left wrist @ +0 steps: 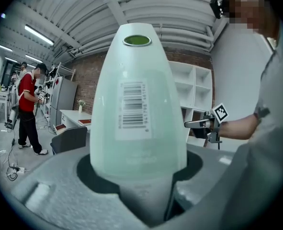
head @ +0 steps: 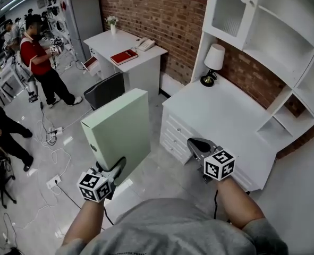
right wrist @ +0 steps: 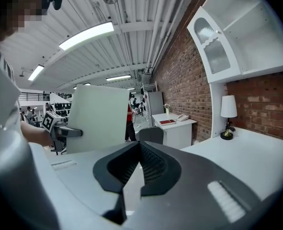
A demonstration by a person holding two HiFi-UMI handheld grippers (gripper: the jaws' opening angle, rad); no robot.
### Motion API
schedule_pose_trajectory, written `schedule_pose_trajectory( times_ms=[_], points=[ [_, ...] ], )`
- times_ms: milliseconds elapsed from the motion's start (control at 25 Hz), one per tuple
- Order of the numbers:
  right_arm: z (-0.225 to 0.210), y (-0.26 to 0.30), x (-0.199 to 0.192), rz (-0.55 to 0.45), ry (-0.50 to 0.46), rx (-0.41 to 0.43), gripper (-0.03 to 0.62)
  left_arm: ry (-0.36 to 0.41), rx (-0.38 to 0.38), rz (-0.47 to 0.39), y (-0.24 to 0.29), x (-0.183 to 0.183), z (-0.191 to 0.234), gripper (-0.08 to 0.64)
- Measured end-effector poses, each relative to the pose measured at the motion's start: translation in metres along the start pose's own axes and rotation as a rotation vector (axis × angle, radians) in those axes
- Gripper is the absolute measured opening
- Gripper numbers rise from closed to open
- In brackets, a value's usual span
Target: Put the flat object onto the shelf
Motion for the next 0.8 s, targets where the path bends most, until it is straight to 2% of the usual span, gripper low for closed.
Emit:
schedule_pose_trajectory(
  times_ms=[200, 360, 640, 800],
  points=[
    [-0.006, 0.055, 0.011, 0.01, 0.009, -0.017, 0.009, -0.005, -0.044, 0.017, 0.032, 0.012, 0.051, 0.281],
    [-0.017, 0.082, 0.014, 0.026, 0.026, -0.024, 0.011, -0.017, -0.062, 0.025, 0.053, 0.018, 0.076, 0.281],
    [-0.06, 0.103, 0.02, 0.032, 0.038, -0.021, 0.011, -0.041, -0.053, 0.035, 0.092, 0.019, 0.091, 0.281],
    [-0.109, 0.114, 0.027, 0.023, 0.027, 0.029, 0.009, -0.04, -0.008, 0.03, 0.125, 0.02, 0.081, 0.281]
  ],
)
Point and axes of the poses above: the fingertips, and each gripper's own axes: y forward along the fingers, z to its left, x out of its top, the point moved 10 cm from there along -y, backward along the fingers, and after that the axes turned 3 degrees about -z, right-handed, at the moved point
